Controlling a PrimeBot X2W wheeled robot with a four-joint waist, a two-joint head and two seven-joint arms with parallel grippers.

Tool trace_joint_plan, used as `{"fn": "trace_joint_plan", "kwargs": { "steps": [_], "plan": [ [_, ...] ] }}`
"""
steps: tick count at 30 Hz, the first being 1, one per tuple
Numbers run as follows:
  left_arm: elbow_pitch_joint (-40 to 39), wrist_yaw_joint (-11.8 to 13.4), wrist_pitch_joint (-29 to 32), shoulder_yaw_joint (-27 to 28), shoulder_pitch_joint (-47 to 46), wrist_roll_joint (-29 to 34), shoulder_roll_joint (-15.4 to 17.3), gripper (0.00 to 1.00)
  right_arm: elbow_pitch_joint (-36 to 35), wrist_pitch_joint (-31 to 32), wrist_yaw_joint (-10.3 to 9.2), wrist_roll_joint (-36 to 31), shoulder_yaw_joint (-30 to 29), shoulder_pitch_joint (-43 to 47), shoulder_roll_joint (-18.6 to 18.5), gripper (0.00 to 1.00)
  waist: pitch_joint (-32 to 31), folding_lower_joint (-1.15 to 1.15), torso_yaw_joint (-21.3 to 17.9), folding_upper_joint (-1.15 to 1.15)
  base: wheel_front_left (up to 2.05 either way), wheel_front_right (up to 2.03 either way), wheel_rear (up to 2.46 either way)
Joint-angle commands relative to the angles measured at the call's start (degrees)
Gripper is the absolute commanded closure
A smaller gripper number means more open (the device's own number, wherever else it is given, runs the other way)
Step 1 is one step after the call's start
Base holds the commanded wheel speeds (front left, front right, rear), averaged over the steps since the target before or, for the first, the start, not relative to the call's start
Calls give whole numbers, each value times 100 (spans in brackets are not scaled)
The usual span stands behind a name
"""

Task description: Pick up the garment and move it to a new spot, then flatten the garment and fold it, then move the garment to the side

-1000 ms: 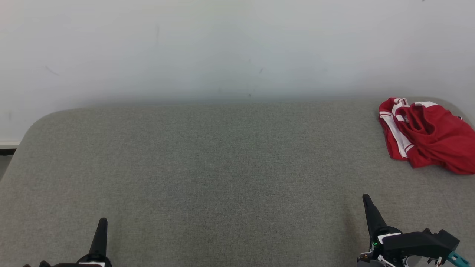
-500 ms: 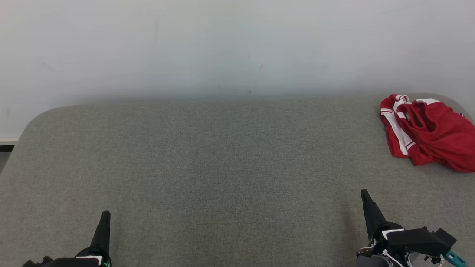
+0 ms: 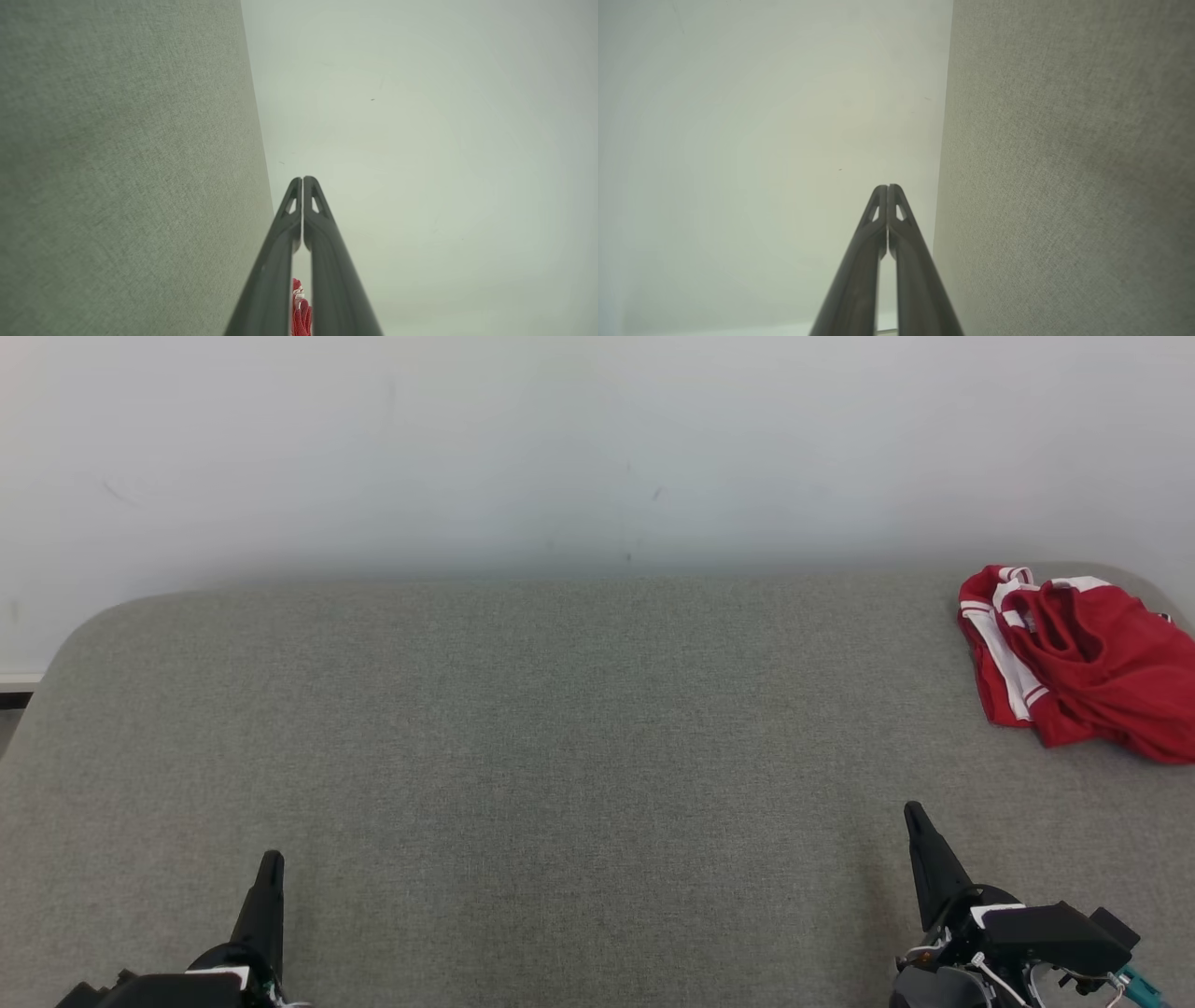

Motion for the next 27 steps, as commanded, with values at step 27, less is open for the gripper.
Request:
{"fn": "trace_joint_plan", "kwargs": {
  "steps": [27],
  "plan": [
    [-19, -17, 26, 14, -75, -90, -19, 100, -26, 34, -12, 104, -8, -42, 33, 100, 11, 0, 0, 0, 0, 0, 0]
  ]
}}
